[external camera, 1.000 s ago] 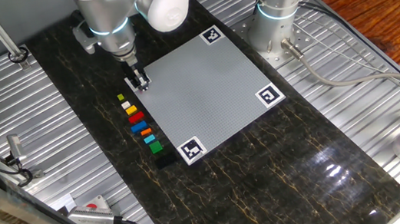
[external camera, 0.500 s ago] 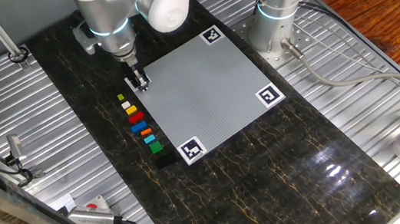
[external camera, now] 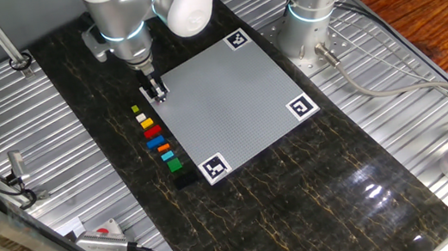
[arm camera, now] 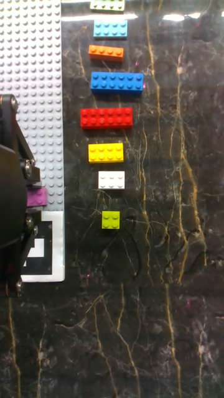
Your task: Build with small Lego blocks
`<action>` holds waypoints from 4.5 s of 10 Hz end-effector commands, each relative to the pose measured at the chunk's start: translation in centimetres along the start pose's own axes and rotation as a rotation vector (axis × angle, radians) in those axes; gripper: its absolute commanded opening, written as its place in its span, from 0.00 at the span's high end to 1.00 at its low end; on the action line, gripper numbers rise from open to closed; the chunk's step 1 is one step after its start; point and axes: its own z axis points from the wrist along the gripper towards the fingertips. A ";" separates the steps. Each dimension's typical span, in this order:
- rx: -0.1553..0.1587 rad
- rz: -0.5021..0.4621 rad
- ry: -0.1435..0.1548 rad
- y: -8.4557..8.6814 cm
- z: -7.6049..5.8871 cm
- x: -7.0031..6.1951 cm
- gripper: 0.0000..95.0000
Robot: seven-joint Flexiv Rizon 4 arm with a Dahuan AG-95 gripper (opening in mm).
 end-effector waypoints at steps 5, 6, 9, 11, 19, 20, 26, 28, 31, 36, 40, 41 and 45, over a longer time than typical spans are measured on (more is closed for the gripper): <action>0.001 -0.015 0.001 0.0 0.1 -0.1 1.00; 0.001 -0.019 0.003 0.1 0.0 0.0 0.80; 0.003 -0.044 0.001 0.1 -0.1 0.0 0.60; 0.004 -0.051 0.001 0.1 -0.3 0.1 0.80; 0.013 -0.062 -0.002 0.0 -0.8 0.1 1.00; 0.013 -0.060 -0.003 0.0 -0.7 0.1 1.00; 0.017 -0.065 -0.003 0.0 -0.6 0.0 1.00; 0.021 -0.078 0.000 0.0 -1.0 -0.4 1.00; 0.045 -0.127 -0.003 -0.1 -1.5 -1.9 1.00; 0.051 -0.148 -0.010 -0.8 -2.1 -5.1 0.80; 0.049 -0.137 -0.017 -1.8 -1.9 -6.5 0.80; 0.048 -0.128 -0.018 -1.9 -1.8 -6.7 0.80; 0.046 -0.114 -0.021 -2.1 -1.3 -6.9 0.80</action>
